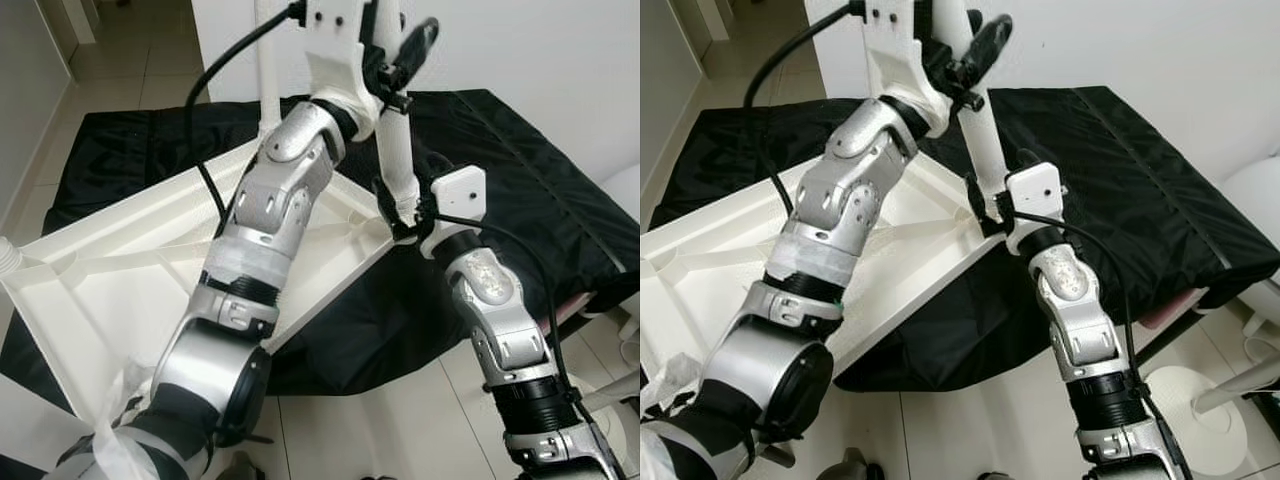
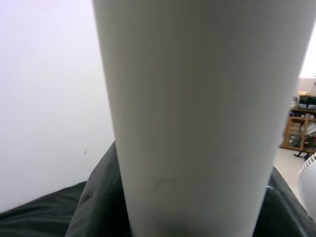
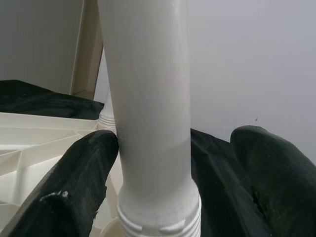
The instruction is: Building children table
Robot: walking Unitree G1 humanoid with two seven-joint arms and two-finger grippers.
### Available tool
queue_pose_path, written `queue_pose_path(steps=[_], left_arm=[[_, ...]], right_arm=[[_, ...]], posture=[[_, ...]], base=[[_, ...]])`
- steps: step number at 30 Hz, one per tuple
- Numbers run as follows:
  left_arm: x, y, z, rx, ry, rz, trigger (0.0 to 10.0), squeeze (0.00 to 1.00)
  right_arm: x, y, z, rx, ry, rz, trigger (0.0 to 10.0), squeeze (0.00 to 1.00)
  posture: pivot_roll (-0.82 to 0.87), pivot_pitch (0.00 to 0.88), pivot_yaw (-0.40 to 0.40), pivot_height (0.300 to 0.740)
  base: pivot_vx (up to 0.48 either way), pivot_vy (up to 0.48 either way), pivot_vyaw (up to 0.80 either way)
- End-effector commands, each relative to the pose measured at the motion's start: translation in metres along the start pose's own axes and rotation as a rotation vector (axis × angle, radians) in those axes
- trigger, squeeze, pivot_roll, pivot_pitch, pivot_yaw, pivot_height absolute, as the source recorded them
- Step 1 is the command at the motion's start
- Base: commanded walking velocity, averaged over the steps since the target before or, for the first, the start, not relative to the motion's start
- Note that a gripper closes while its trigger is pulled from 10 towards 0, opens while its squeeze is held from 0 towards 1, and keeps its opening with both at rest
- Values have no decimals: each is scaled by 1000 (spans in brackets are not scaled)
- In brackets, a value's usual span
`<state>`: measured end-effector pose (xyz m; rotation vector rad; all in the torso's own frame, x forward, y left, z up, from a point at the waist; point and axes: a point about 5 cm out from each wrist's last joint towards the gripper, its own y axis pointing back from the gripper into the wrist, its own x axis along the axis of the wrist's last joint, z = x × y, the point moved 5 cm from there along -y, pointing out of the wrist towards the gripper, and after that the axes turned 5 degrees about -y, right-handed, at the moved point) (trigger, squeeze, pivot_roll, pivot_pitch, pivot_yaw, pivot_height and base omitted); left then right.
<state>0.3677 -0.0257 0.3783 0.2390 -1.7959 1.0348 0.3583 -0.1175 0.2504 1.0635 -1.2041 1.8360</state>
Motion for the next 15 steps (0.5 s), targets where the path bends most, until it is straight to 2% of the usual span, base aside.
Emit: queue_pose_path(steps=[1,5,15], left_arm=[[3,0,4,12,-20,5,10000,0],[3,2,13,-18,-36,3,10000,0],[4,3,23,-37,-39,-4,10000,0]], right_arm=[[-1,-2,6,-11,23,-11,10000,0],[-2,-7,9,-2,68,-26,10000,0],[-8,-17,10,25,122,-60,10000,0]], posture=[[5,0,-2,740],[7,0,-1,740],[15,0,4,740]], base=[[0,0,0],[0,0,0],[0,0,0]])
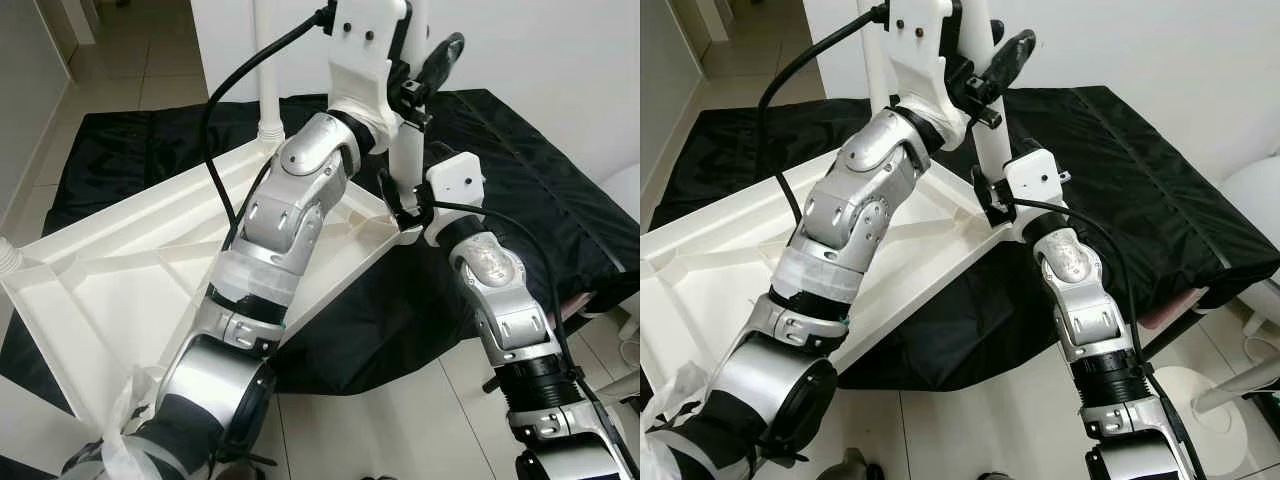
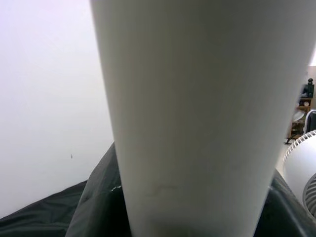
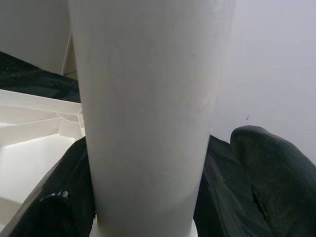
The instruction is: Building children table
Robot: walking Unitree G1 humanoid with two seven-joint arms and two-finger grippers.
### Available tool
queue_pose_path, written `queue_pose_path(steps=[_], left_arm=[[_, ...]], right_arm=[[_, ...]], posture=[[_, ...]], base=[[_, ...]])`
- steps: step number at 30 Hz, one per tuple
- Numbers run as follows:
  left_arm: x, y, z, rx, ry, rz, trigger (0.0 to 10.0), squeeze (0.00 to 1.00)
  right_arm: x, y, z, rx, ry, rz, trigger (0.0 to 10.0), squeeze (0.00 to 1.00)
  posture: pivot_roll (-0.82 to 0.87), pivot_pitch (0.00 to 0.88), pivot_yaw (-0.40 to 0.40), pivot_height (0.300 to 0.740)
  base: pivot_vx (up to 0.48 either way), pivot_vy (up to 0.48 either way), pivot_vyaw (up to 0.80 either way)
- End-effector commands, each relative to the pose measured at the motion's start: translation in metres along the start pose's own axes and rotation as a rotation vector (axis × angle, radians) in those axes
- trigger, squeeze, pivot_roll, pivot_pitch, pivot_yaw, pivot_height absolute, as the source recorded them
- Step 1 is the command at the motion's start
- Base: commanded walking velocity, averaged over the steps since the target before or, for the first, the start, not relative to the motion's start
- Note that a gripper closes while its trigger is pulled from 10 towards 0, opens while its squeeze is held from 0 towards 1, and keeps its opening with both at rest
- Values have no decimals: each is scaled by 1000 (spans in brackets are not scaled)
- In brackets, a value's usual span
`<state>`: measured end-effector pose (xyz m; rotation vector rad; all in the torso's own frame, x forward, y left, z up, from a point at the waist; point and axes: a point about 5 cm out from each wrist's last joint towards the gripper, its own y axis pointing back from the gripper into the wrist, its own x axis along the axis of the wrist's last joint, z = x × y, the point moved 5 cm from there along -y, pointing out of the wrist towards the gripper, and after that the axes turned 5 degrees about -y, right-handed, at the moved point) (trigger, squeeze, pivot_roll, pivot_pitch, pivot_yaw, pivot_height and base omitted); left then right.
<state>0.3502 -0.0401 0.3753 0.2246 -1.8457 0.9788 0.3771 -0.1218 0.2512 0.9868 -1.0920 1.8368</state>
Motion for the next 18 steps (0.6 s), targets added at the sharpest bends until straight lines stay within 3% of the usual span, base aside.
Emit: queue_pose_path(steps=[1,9,11,12,13,15,16,18], left_arm=[[2,0,2,15,-9,0,10000,0],[3,-1,5,10,-6,-2,10000,0],[4,-1,6,12,-5,-2,10000,0],[4,-1,5,13,-5,-3,10000,0],[4,-1,5,14,-6,-2,10000,0],[4,-1,5,15,-7,-2,10000,0],[5,0,5,16,-7,-1,10000,0],[5,0,5,17,-7,-1,10000,0]], right_arm=[[-1,-3,0,16,26,-6,10000,0],[2,-11,-6,58,41,7,10000,0],[2,-12,-8,68,34,11,6627,0],[2,-12,-9,71,28,11,3529,0],[1,-12,-9,69,20,8,1529,0],[1,-12,-9,67,14,5,1529,0],[0,-12,-9,69,1,3,0,0],[-2,-11,-9,64,-12,-2,0,0]], posture=[[17,0,5,740],[20,0,5,740],[25,0,4,740],[25,0,4,740],[25,0,4,740],[25,0,4,740],[25,0,4,740],[25,0,4,740]], base=[[0,0,0],[0,0,0],[0,0,0],[0,0,0],[0,0,0],[0,0,0],[0,0,0],[0,0,0]])
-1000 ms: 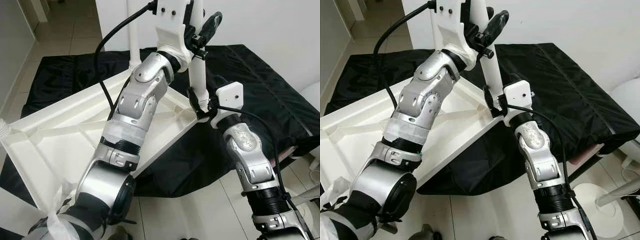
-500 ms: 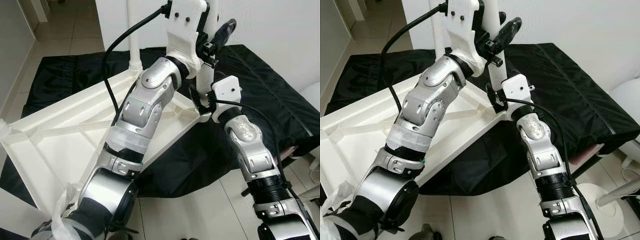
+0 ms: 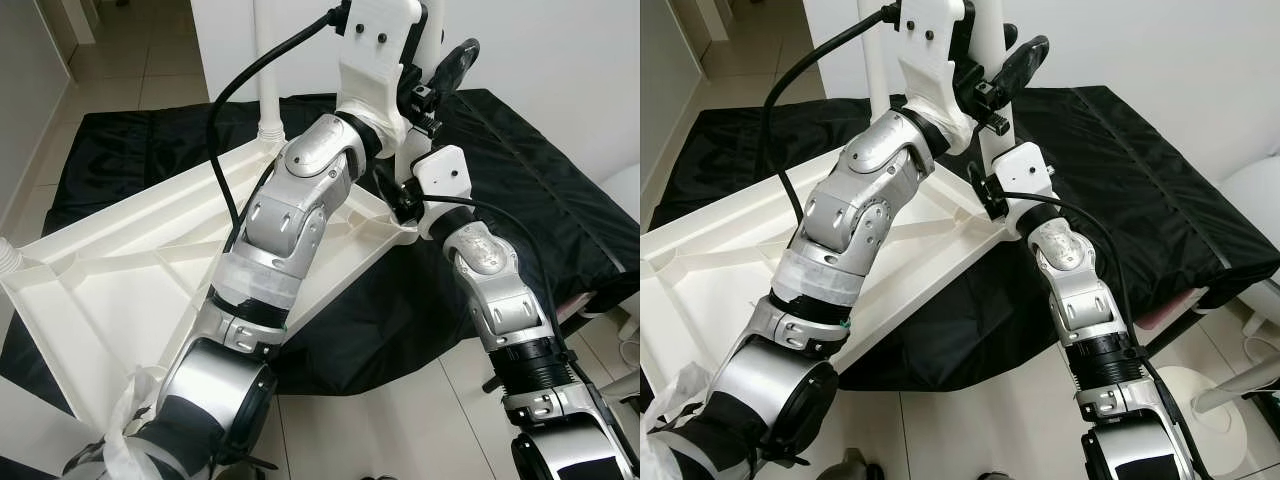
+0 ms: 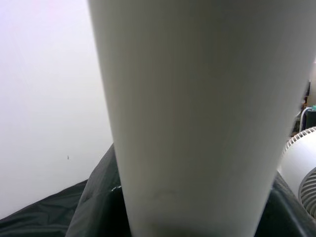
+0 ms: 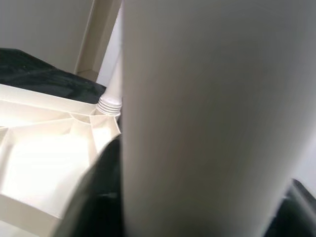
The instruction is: Building children table
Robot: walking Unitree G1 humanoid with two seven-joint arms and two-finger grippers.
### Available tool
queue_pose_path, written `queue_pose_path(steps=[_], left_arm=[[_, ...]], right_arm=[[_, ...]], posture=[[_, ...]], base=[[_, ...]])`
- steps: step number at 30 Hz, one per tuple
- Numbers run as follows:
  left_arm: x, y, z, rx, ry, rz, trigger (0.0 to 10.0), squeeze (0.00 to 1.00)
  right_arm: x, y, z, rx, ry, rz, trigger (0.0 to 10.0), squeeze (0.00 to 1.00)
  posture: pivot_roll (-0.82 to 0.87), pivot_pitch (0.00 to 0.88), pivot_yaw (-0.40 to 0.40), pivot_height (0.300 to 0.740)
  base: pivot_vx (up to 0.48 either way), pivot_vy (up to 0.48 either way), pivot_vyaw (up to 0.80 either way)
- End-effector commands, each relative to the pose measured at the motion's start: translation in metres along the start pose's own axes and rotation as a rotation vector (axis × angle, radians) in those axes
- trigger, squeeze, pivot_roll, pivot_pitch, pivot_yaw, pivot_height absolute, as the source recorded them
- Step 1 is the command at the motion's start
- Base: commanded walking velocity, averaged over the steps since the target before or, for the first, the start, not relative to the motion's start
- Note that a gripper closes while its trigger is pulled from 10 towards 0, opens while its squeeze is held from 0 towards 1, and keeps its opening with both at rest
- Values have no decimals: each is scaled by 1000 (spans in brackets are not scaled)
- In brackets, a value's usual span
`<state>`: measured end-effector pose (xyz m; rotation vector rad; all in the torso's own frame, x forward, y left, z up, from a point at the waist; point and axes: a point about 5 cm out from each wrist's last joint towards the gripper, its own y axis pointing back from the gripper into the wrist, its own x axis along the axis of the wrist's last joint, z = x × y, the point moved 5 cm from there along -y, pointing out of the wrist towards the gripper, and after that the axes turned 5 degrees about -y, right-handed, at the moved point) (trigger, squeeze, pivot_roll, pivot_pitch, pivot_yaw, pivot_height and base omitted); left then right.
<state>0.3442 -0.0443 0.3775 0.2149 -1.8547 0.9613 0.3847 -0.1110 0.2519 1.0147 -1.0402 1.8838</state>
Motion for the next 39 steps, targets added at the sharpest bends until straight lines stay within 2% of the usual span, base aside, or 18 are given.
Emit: queue_pose_path(steps=[1,10,11,12,13,14,15,19,21,22,23,33,36,37,39], left_arm=[[2,1,-2,36,-9,0,10000,0],[4,0,-2,34,-14,-2,10000,0],[4,0,0,21,-13,-2,10000,0],[4,0,0,21,-13,-2,10000,0],[4,0,2,10,-6,-2,10000,0],[4,0,2,10,-6,-2,10000,0],[4,0,5,-3,15,0,10000,1000],[1,1,7,-11,35,-9,10000,1000],[-4,1,8,-5,15,-35,10000,1000],[-5,1,8,-3,10,-39,10000,910],[-6,1,7,1,7,-43,10000,0],[-8,1,1,33,20,-52,10000,0],[-12,6,-18,118,103,-71,10000,0],[-12,6,-18,118,103,-71,10000,0],[-13,9,-28,154,115,-72,10000,0]], right_arm=[[-4,0,-1,-1,-20,-7,0,0],[-6,2,4,-42,-71,-10,0,0],[-6,2,4,-56,-142,-9,10000,0],[-6,2,4,-56,-142,-9,10000,0],[-5,2,4,-67,-205,-6,10000,0],[-5,2,4,-67,-205,-6,10000,0],[-4,1,3,-80,-261,-3,10000,0],[-2,1,3,-104,-329,5,10000,0],[0,-1,5,-129,-371,12,10000,0],[0,-2,7,-141,-381,11,10000,0],[1,-3,9,-153,-388,13,10000,0],[1,-5,27,-237,-441,14,10000,0],[-4,0,45,-325,-463,4,10000,0],[-4,0,45,-325,-463,4,10000,0],[-8,4,54,-369,-465,-5,10000,0]], posture=[[25,0,4,740],[31,0,4,740],[32,0,3,740],[32,0,3,740],[32,0,3,740],[32,0,3,740],[31,0,3,740],[30,0,2,740],[27,0,1,740],[25,7,3,740],[23,18,5,740],[24,35,5,740],[24,54,8,740],[24,54,8,740],[23,55,12,740]], base=[[0,0,0],[0,0,0],[0,0,0],[0,0,0],[0,0,0],[0,0,0],[0,0,0],[0,0,0],[0,0,0],[0,0,0],[0,0,0],[0,0,0],[0,0,0],[0,0,0],[0,0,0]])
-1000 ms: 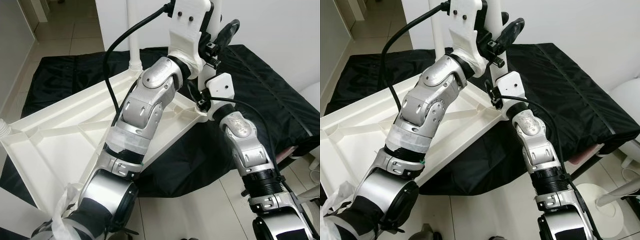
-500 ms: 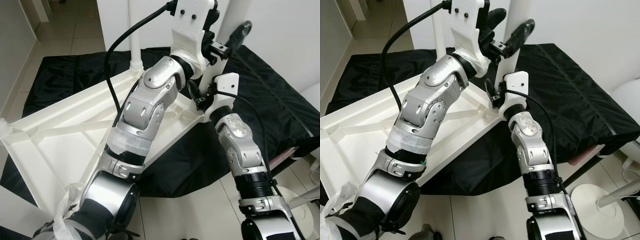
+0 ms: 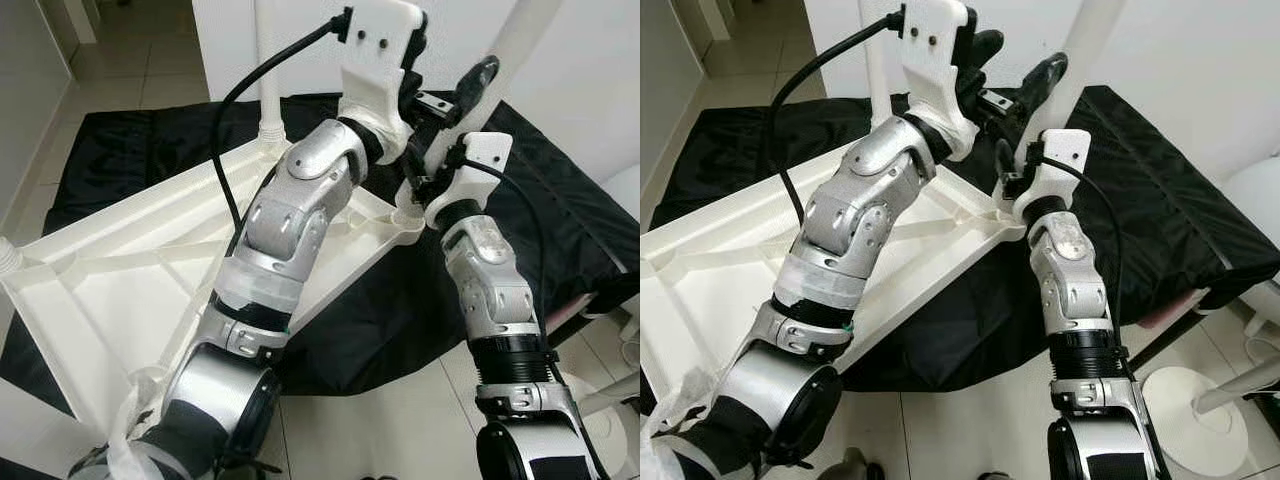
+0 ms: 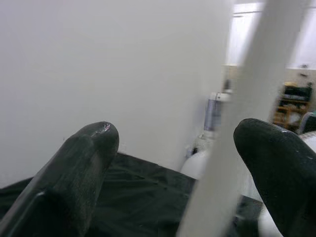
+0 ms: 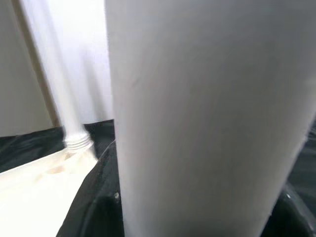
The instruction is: Building children table
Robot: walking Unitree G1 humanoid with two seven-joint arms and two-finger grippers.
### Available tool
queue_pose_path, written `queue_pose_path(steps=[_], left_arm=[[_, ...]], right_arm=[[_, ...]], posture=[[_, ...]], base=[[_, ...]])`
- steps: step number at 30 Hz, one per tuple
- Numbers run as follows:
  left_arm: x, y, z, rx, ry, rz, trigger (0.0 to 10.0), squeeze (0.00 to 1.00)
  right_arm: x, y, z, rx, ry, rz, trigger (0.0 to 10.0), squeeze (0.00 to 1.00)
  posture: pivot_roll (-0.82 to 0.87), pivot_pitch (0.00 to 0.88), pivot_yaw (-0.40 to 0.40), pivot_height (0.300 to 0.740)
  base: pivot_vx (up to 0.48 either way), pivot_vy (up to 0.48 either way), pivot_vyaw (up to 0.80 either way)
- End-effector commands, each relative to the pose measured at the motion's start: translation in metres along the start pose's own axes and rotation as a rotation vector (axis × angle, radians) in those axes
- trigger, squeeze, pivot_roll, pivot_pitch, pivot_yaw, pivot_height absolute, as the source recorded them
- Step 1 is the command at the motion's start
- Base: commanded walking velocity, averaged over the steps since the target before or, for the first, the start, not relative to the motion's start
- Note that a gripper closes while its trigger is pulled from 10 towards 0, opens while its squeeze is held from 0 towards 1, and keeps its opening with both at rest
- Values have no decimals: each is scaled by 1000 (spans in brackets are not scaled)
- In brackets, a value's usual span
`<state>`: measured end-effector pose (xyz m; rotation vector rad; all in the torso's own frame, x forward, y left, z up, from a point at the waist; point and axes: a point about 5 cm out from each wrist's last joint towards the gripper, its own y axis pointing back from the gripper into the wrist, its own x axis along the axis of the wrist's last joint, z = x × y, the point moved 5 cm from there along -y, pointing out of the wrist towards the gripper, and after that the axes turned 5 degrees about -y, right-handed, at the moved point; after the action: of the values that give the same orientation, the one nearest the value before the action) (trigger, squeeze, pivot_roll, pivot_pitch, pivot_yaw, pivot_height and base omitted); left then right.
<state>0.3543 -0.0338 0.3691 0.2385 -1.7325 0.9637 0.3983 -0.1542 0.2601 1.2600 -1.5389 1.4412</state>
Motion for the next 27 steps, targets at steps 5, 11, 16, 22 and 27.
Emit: queue_pose_path(steps=[5,11,16,22,27], left_arm=[[-2,5,-27,139,17,-18,10000,0],[-14,15,-38,163,-10,-62,10000,0],[-38,29,-34,145,-19,-125,10000,0],[-61,43,-25,111,-27,-190,10000,0],[-89,62,-13,54,-59,-299,10000,0]], right_arm=[[4,0,19,-80,-13,7,10000,0],[5,5,34,-139,7,16,10000,0],[4,9,46,-188,23,13,10000,0],[1,10,45,-180,39,0,10000,0],[-2,13,45,-168,88,-7,10000,0]], posture=[[22,56,14,740],[2,57,13,740],[-7,60,0,740],[-24,60,-5,740],[-20,61,-9,740]], base=[[0,0,0],[0,0,0],[0,0,0],[0,0,0],[0,0,0]])
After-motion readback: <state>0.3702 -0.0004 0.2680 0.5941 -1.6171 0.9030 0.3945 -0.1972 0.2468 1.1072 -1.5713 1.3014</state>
